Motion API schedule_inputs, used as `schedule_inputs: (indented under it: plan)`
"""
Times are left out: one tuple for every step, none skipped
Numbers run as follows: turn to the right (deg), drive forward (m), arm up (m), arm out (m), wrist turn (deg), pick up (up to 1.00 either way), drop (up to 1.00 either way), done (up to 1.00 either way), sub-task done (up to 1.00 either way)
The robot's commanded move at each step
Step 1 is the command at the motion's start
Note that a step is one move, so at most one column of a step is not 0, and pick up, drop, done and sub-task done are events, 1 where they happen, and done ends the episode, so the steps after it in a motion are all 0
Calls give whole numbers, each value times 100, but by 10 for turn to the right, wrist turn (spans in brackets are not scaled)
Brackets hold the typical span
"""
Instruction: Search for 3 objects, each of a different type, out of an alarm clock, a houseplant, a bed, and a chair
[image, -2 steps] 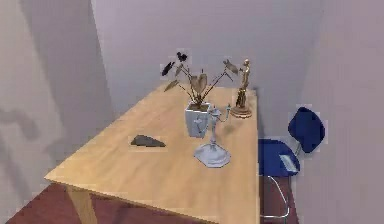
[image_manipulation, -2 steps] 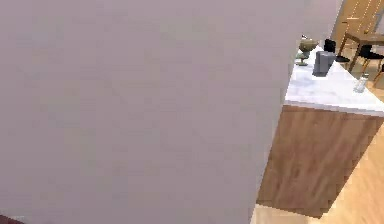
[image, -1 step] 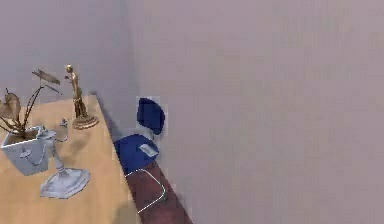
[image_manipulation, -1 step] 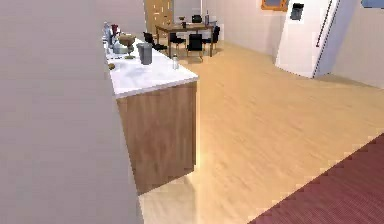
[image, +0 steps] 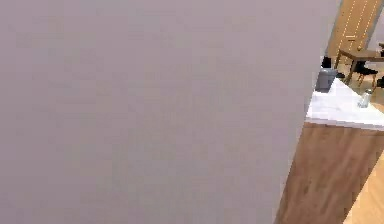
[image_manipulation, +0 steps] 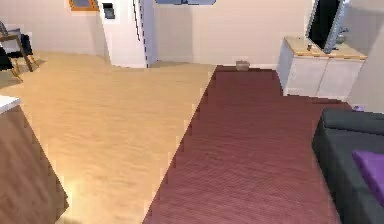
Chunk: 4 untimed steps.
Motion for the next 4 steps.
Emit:
schedule_inputs:
  plan:
    - [450,0,0,0,0,0,0,0,0]
    - [240,0,0,0,0,0,0,0,0]
    - [0,100,0,0,0,0,0,0,0]
    - [60,0,0,0,0,0,0,0,0]
